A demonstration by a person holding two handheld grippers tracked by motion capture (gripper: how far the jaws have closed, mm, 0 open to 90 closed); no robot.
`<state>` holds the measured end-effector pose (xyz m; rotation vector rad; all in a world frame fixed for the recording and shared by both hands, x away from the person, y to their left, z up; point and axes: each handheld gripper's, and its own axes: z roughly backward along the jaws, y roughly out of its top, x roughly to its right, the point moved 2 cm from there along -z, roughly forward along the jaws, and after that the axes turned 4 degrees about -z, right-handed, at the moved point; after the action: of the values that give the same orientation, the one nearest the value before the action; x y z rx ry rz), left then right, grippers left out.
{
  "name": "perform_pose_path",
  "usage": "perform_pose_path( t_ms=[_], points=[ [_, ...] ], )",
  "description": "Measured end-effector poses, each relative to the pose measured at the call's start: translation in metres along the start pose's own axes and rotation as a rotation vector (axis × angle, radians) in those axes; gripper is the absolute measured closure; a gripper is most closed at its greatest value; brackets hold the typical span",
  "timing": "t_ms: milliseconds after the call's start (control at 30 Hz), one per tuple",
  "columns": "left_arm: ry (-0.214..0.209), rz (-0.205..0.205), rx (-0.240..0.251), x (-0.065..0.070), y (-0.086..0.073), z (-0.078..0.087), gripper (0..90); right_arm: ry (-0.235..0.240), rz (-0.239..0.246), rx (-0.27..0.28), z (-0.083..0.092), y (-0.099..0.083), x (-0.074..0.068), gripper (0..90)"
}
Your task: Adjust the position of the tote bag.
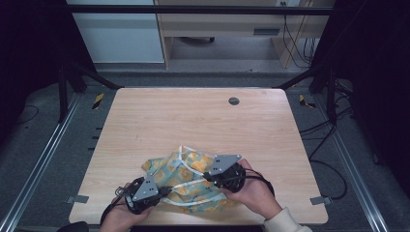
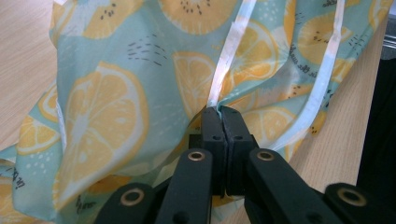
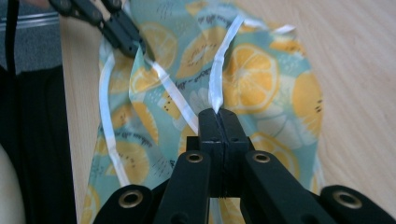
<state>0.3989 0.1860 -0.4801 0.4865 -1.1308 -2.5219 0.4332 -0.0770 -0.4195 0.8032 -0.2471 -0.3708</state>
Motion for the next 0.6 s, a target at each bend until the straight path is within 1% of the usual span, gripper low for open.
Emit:
perform_pose_path(
  t_ms=[133,233,300,400,500,533,567,600],
  points=[
    [-0.004,-0.013,0.015,0.001,0.002,0.001,89.7,-0.025,-0.003,0.019,0.004,0.012,0.006,90.0],
    [-0.009,-0.023,0.025,0.003,0.003,0.002,89.9,-0.038,-0.020,0.025,0.003,0.019,0.013,90.0],
    [-0.013,-0.027,0.024,0.003,0.003,0.001,90.0,-0.036,-0.035,0.031,0.004,0.024,0.017,90.0],
    [-0.015,-0.029,0.021,0.003,0.003,0.001,90.0,-0.023,-0.047,0.031,0.003,0.030,0.020,90.0],
    [-0.013,-0.030,0.022,0.003,0.003,0.002,90.0,-0.023,-0.055,0.031,0.002,0.035,0.024,90.0],
    [-0.015,-0.031,0.018,0.003,0.003,0.002,90.0,-0.021,-0.059,0.035,0.002,0.036,0.025,90.0],
    [-0.013,-0.039,-0.001,0.004,0.002,0.001,90.0,-0.019,-0.069,0.041,0.002,0.037,0.026,90.0],
    [-0.014,-0.045,-0.018,0.004,0.002,0.000,90.0,-0.028,-0.081,0.053,0.004,0.039,0.028,90.0]
  ],
)
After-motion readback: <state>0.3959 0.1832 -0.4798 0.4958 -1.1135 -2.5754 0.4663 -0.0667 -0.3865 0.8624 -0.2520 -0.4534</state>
